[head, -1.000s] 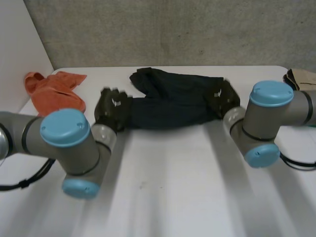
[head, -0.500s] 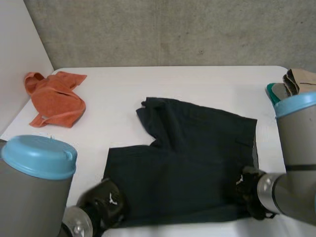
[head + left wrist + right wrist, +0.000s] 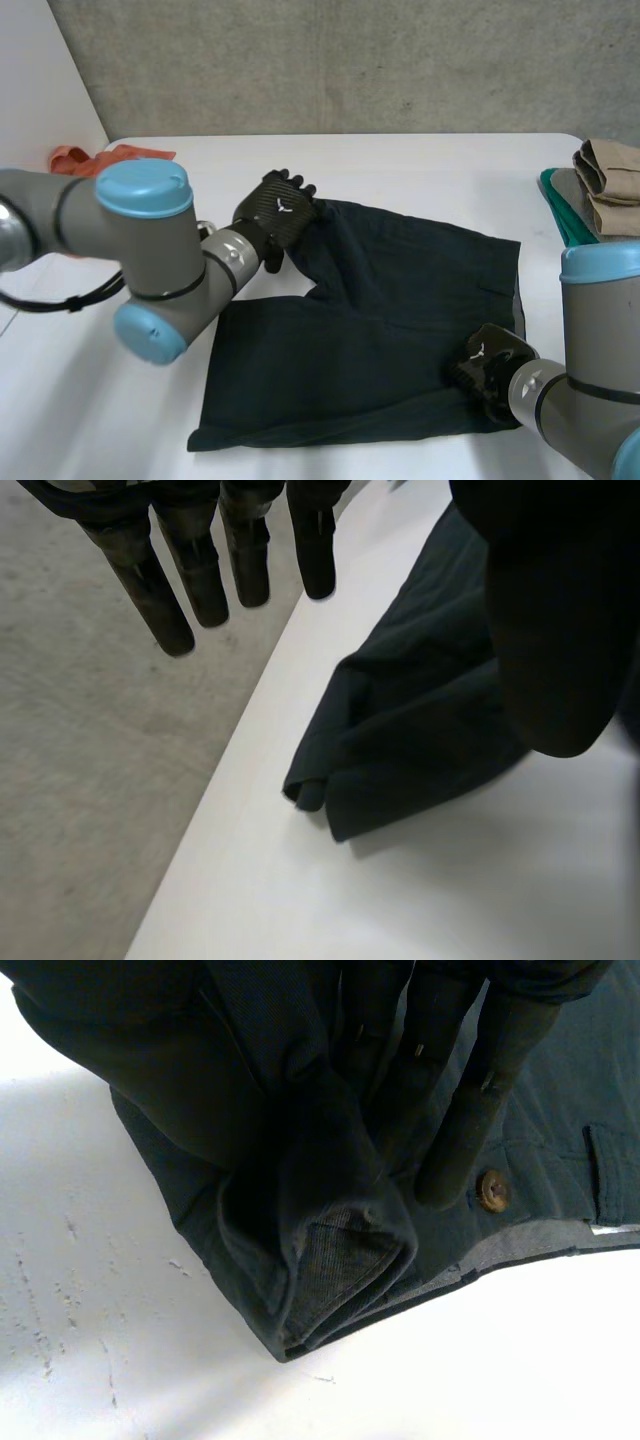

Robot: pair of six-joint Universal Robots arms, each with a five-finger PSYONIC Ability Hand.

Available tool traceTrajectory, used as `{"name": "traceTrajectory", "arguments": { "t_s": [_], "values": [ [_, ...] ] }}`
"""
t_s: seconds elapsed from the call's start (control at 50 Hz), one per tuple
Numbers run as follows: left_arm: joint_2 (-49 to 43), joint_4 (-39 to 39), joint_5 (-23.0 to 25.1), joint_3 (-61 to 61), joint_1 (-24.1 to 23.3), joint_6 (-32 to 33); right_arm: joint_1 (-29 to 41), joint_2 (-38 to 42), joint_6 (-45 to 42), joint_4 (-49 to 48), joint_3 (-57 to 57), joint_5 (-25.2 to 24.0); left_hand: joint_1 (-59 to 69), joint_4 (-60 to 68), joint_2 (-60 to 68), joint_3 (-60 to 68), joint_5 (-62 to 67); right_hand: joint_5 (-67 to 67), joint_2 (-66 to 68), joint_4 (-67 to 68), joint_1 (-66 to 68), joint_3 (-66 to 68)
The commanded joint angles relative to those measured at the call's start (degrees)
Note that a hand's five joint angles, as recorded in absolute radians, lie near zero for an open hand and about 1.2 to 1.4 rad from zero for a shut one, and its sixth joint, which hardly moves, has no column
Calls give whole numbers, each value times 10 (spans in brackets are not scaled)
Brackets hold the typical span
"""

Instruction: Fold the laundry.

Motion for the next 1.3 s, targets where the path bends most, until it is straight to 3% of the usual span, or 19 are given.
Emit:
{"name": "traceTrajectory", "arguments": {
  "t_s": [0.02,0.14,0.3,0.44,0.56,0.64,0.84,1.02,1.12,1.14,1.16,1.2,1.3],
  "values": [
    [-140,-1,88,141,42,-6,-1,1,1,-36,21,0,126,132,131,133,131,116,121,114,162,116],
    [-213,1,109,218,50,-6,-1,3,1,-49,29,1,202,208,207,209,207,116,121,114,162,116],
    [-244,6,109,250,50,-11,-1,3,2,-60,31,1,624,630,629,631,629,116,121,114,162,116],
    [-243,6,70,242,44,-12,-1,3,2,-62,31,2,624,630,629,631,629,116,121,114,162,116],
    [-194,0,-77,192,37,-6,-1,-1,2,-62,35,3,624,630,629,631,629,116,121,114,162,116],
    [-156,-5,-139,141,36,0,-1,-1,2,-62,35,3,624,630,629,631,629,116,121,114,162,116],
    [-128,-19,-161,99,14,-1,6,-2,52,-68,26,0,624,630,629,631,629,116,121,114,162,116],
    [-136,-63,-230,130,13,2,-1,-2,56,-69,27,0,624,630,629,631,629,116,121,114,162,116],
    [-144,-89,-236,144,14,2,-1,-2,57,-69,28,0,624,630,629,631,629,116,121,114,162,116],
    [-144,-90,-235,147,13,1,-1,-2,57,-69,29,0,604,610,609,612,609,116,121,114,162,116],
    [-143,-89,-231,152,13,0,-1,-2,57,-70,29,0,318,324,323,325,323,116,121,114,162,116],
    [-141,-89,-229,154,12,0,0,-2,58,-70,29,0,100,106,105,108,105,116,121,114,162,116],
    [-112,-86,-226,148,7,-12,2,-2,58,-71,29,0,89,95,94,97,94,116,121,114,162,116]
  ]
}}
